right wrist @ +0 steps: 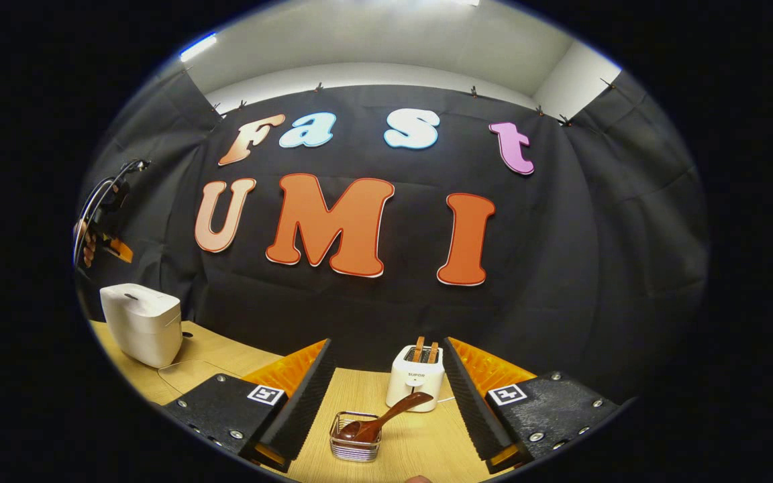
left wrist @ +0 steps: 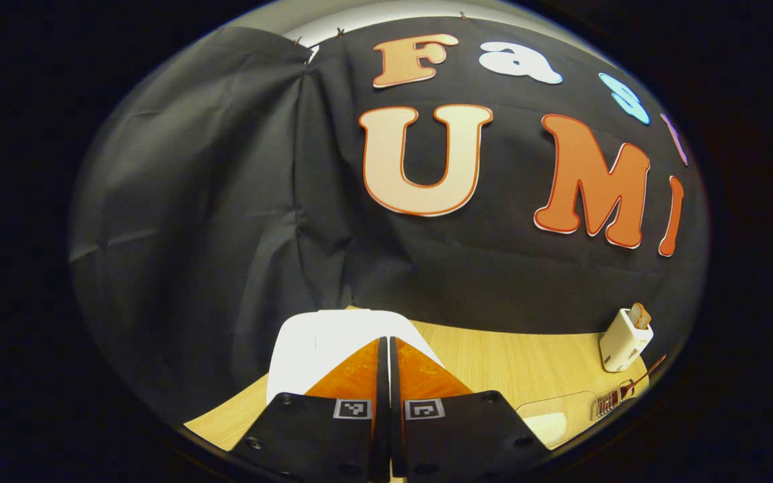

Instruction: Close the left gripper, press the button to open the rice cooker; take a wooden spoon from the chopstick holder with the right hand, scoop a spoonful of rice and pour it into the rice cooker, then put the wooden spoon back into the chopstick holder.

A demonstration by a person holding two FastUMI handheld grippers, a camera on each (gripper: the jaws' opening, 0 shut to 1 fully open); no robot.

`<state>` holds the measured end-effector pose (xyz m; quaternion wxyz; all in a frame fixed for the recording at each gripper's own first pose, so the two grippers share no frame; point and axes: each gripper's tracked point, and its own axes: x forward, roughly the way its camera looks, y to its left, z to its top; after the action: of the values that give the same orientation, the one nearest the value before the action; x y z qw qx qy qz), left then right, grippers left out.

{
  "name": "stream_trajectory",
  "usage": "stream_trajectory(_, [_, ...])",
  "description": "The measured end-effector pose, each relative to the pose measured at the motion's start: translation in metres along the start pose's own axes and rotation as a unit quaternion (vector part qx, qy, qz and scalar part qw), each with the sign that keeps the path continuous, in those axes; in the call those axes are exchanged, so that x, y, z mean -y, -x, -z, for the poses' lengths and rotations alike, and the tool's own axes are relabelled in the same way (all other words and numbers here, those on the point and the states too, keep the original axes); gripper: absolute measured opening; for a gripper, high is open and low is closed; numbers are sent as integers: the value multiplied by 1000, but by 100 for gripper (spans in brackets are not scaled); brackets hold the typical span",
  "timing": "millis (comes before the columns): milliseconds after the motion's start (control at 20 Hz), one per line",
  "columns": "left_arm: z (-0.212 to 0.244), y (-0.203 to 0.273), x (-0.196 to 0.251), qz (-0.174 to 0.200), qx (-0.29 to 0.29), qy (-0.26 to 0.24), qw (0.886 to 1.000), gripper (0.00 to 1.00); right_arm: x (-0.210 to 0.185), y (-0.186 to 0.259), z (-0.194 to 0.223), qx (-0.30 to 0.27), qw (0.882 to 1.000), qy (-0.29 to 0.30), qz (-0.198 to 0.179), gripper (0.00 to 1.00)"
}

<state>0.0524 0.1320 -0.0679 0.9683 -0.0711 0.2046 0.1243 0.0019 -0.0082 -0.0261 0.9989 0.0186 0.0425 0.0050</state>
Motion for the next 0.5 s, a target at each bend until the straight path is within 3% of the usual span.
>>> stream_trajectory(250, [38, -22, -1, 13, -62, 16, 998, 6, 15, 1, 18, -25, 999, -4, 18, 95])
stream_trajectory(300, [46, -25, -3, 14, -72, 15, 997, 2, 16, 1, 22, -30, 999, -9, 18, 95])
stream_trajectory(500, [76, -40, -16, 1, -111, 13, 994, 4, 25, -2, 39, -50, 998, -13, 29, 95])
